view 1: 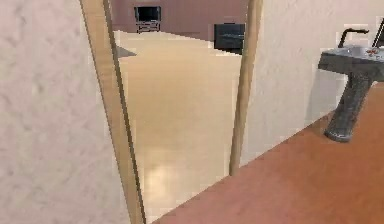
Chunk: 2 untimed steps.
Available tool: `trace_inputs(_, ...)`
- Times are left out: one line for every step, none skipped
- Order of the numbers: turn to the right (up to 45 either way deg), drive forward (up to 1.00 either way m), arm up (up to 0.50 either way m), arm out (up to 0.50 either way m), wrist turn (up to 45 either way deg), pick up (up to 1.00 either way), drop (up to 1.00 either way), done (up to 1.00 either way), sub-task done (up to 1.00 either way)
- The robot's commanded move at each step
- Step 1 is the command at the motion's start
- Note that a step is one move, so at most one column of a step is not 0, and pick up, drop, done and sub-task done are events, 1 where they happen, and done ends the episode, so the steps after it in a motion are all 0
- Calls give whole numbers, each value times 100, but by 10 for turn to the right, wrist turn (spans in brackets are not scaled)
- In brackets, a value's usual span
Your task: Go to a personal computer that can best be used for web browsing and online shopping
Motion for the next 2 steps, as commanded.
trace_inputs(0,95,0,0,0,0,0,0,0)
trace_inputs(450,0,0,0,0,0,0,0,0)
